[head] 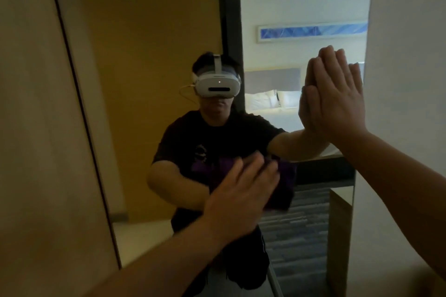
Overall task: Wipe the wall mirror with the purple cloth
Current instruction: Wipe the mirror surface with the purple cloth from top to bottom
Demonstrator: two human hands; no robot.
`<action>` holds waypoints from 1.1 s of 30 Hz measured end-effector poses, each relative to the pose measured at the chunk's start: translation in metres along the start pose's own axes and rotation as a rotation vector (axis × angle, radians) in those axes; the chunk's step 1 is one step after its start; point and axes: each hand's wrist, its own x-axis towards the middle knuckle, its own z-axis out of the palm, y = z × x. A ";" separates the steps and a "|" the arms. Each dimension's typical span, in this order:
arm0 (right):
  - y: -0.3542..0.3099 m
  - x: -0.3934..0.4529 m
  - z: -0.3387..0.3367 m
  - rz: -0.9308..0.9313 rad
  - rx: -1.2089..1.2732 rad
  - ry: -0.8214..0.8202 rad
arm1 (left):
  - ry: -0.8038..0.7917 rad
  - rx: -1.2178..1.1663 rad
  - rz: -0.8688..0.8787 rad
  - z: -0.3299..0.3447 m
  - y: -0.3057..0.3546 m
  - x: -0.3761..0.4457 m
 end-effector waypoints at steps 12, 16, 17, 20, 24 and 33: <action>-0.008 0.006 -0.029 0.039 -0.093 -0.274 | 0.072 -0.303 -0.073 -0.002 0.035 -0.033; -0.002 0.001 -0.057 0.062 -0.054 -0.337 | 0.237 -0.241 -0.230 -0.046 -0.020 0.029; 0.000 0.000 -0.064 0.091 -0.038 -0.339 | 0.278 -0.245 -0.268 -0.057 -0.038 0.053; 0.008 -0.003 -0.074 0.142 -0.049 -0.353 | 0.327 -0.217 -0.378 -0.090 -0.084 0.126; 0.023 0.001 -0.067 0.088 -0.075 -0.366 | 0.331 -0.082 -0.334 -0.116 -0.116 0.201; 0.036 -0.014 -0.026 0.014 -0.054 -0.204 | 0.104 0.112 -0.321 -0.081 -0.118 0.219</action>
